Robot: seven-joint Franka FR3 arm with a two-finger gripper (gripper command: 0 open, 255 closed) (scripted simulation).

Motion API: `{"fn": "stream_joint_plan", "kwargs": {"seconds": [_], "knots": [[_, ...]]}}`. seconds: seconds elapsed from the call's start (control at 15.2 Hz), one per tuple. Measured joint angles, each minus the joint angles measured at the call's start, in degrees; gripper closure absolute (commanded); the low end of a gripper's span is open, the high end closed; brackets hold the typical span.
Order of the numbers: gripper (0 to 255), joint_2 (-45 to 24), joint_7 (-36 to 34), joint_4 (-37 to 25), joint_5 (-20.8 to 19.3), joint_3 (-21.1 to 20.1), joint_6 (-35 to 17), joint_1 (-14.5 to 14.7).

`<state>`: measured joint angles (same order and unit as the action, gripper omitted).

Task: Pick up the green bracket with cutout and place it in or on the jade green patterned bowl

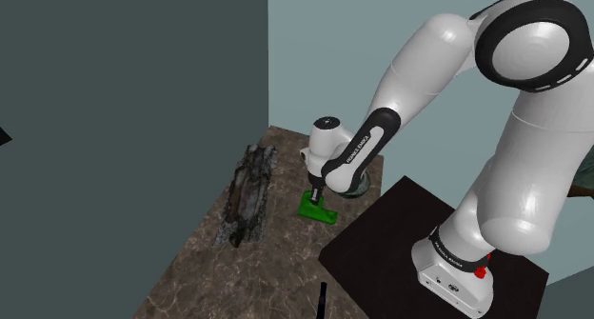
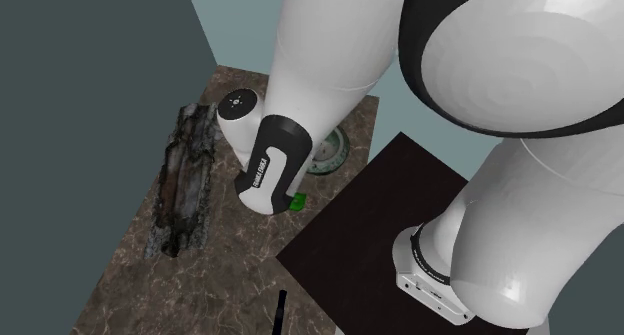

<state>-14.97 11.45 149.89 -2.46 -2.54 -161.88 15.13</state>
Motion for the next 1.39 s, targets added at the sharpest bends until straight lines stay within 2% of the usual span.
{"fn": "stream_joint_plan", "kwargs": {"seconds": [1.39], "knots": [[255, 18.6, 2.1, 0.8, 2.7, -1.0, 17.8, -0.5]]}}
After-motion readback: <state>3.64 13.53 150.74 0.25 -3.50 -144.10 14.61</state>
